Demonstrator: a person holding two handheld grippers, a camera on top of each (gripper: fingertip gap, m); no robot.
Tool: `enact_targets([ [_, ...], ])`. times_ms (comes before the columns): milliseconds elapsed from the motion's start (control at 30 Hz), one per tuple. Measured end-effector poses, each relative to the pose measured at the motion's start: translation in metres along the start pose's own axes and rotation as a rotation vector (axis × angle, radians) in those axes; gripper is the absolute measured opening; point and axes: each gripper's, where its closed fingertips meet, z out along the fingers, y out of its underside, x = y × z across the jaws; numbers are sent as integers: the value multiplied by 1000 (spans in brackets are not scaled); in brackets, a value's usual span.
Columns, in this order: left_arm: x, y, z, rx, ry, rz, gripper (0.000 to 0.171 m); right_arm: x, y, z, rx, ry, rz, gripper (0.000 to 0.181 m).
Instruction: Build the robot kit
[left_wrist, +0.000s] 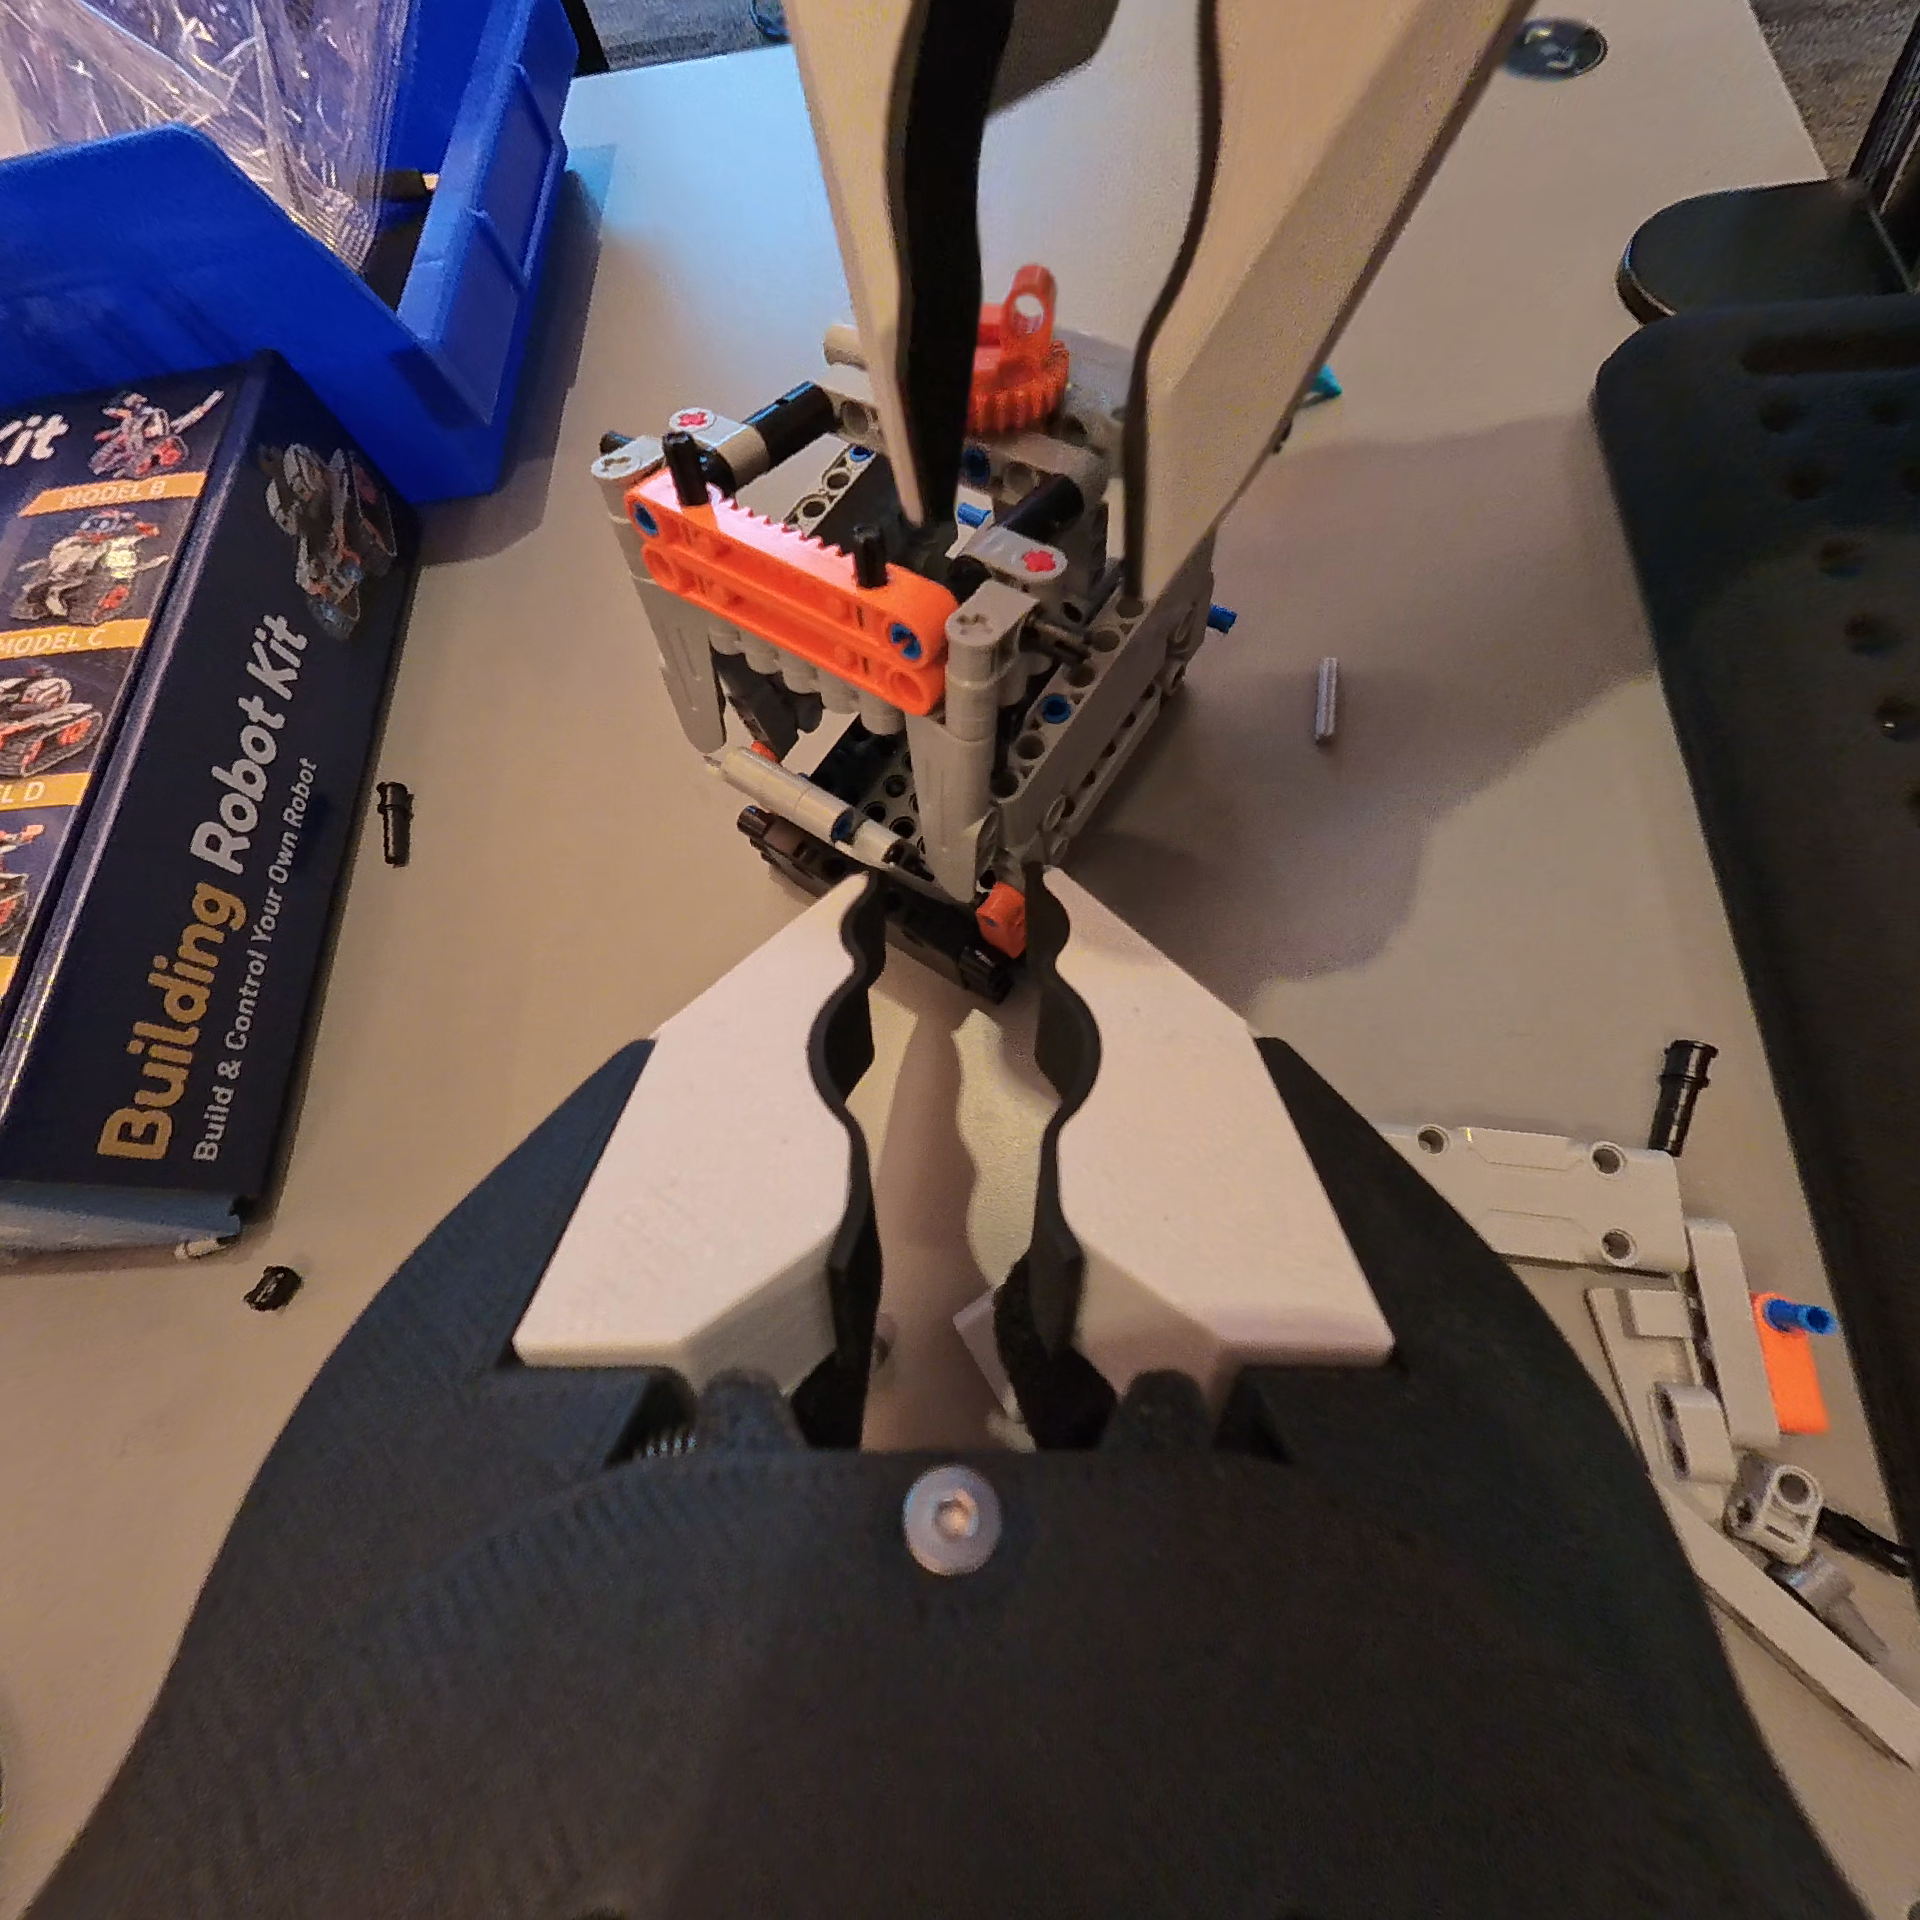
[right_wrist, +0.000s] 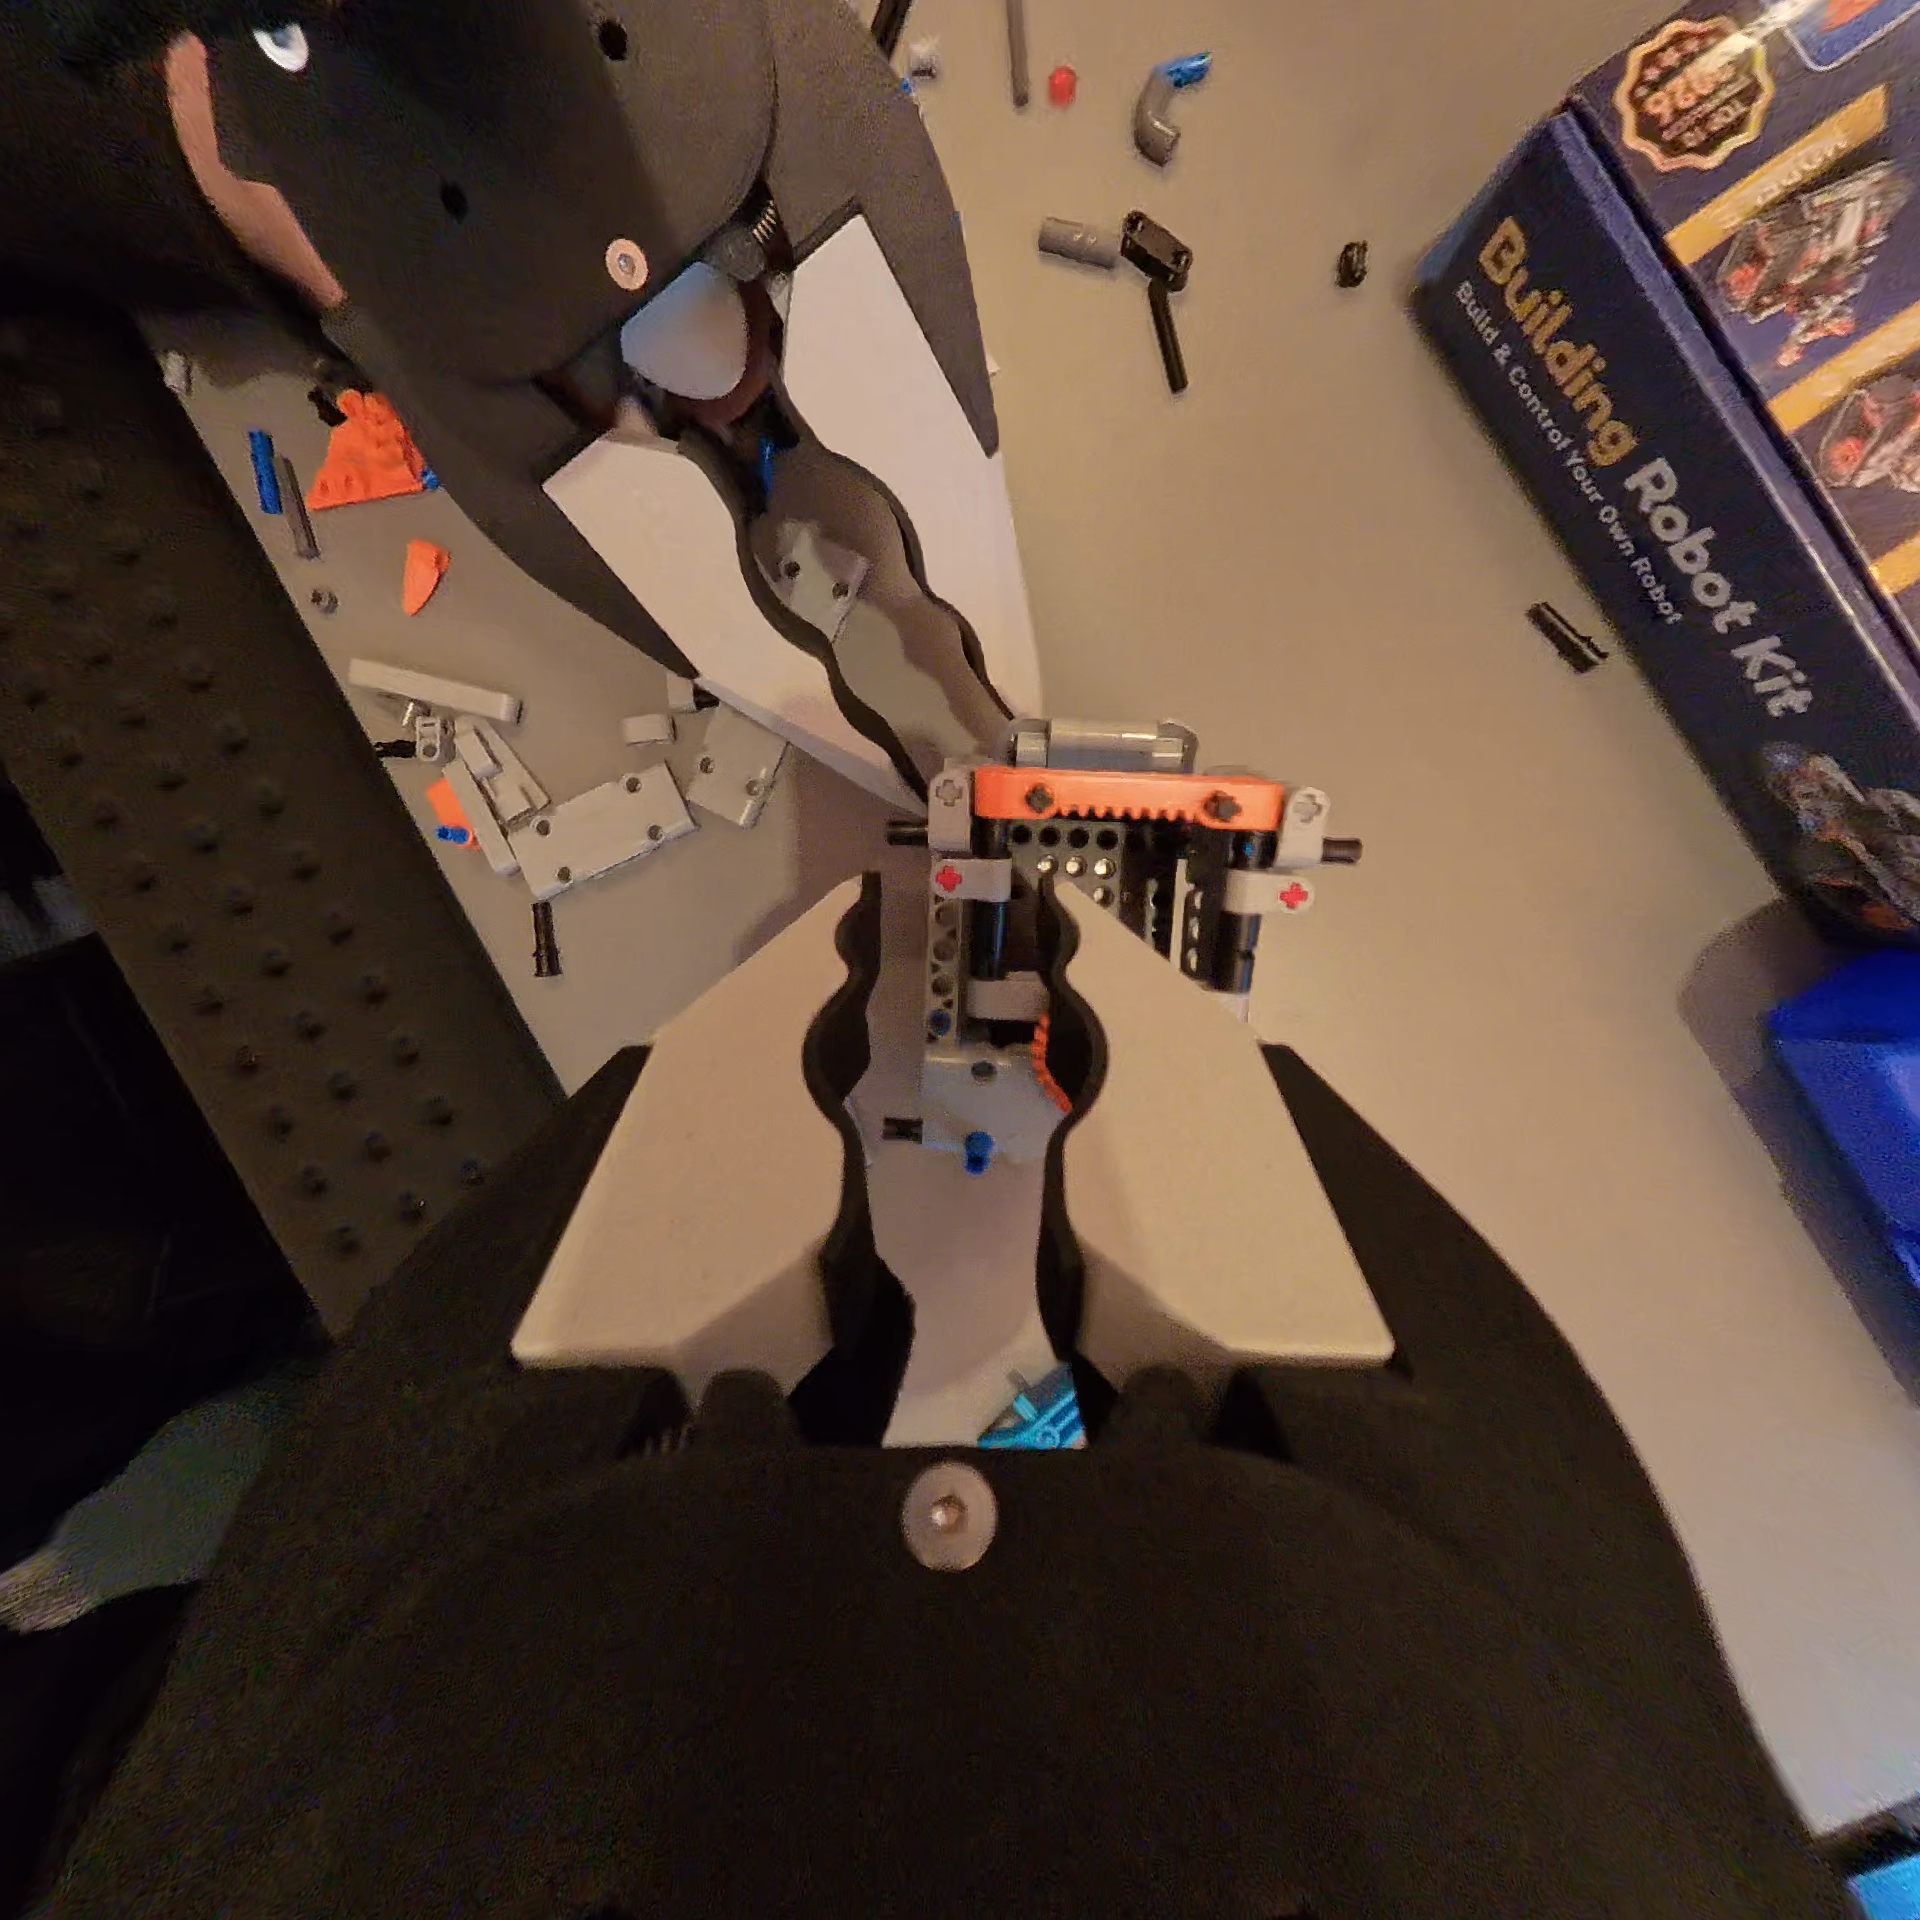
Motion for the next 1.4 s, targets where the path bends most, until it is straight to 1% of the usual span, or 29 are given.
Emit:
enact_targets([
  [133,3,1,0,-9,1,7,23,-1,-3,11,15,-20,-3,22],
  [267,7,0,3,-15,12,19,22,-4,-2,18,-7,-35,-19,15],
  [367,9,2,5,-31,0,47,22,-4,-1,16,-16,-37,-26,14],
  [467,9,-1,3,-21,-7,49,22,-3,1,12,-23,-39,-30,14],
  [667,10,-5,-5,-11,-38,63,22,-3,7,5,-83,-61,-53,14],
  [767,9,-11,-10,0,-78,95,22,-2,9,4,-119,-82,-64,14],
  [833,10,-20,-14,30,-93,119,22,-1,10,7,-140,-92,-71,14],
  [933,5,-24,-15,26,-132,186,28,-1,10,8,-145,-99,-74,14],
  [1000,8,-21,-10,9,-96,205,35,-1,10,8,-143,-101,-70,14],
  [1133,14,-14,0,-16,-56,219,38,-1,12,7,-151,-103,-72,14],
  [1167,15,-14,0,-12,-58,227,36,-1,12,7,-153,-103,-72,14],
  [1200,17,-14,0,-18,-53,232,30,-2,12,7,-158,-104,-73,14],
  [1400,18,-17,3,-7,-47,202,23,-4,15,6,-184,-110,-84,14],
])
